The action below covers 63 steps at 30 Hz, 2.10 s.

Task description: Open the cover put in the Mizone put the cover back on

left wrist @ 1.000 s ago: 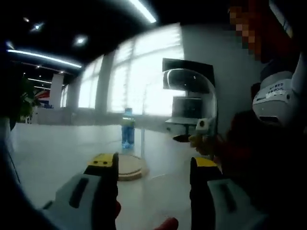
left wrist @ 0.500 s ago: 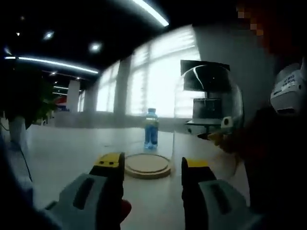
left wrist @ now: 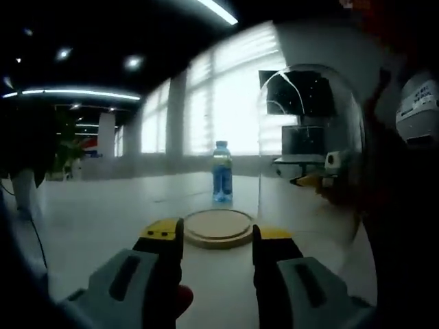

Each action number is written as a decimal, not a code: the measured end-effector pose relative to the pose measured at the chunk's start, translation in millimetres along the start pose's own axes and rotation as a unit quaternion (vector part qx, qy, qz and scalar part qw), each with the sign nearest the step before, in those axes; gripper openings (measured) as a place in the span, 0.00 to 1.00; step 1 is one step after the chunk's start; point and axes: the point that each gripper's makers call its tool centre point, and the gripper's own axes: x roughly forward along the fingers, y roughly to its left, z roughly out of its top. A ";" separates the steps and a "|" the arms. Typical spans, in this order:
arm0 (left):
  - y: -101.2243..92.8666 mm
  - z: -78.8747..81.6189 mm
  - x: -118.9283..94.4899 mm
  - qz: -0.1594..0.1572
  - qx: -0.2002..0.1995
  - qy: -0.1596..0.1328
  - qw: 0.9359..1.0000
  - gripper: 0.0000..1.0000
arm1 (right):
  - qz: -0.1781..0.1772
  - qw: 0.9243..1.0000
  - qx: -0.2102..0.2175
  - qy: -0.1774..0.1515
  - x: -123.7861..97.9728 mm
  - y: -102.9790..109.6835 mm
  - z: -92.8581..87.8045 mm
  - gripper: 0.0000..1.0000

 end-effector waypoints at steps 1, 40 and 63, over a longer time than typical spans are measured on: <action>2.0 -2.5 1.6 0.001 0.001 0.003 1.000 0.34 | -0.008 1.000 -0.002 0.001 0.0 -2.2 -0.3 0.16; 16.8 -61.5 -14.5 0.072 -0.006 0.086 0.994 0.28 | -0.059 0.991 -0.062 0.100 2.8 -15.9 -45.7 0.16; 25.8 -57.8 -14.5 0.087 -0.029 0.073 0.993 0.22 | -0.056 0.992 -0.062 0.091 4.5 -14.1 -43.7 0.16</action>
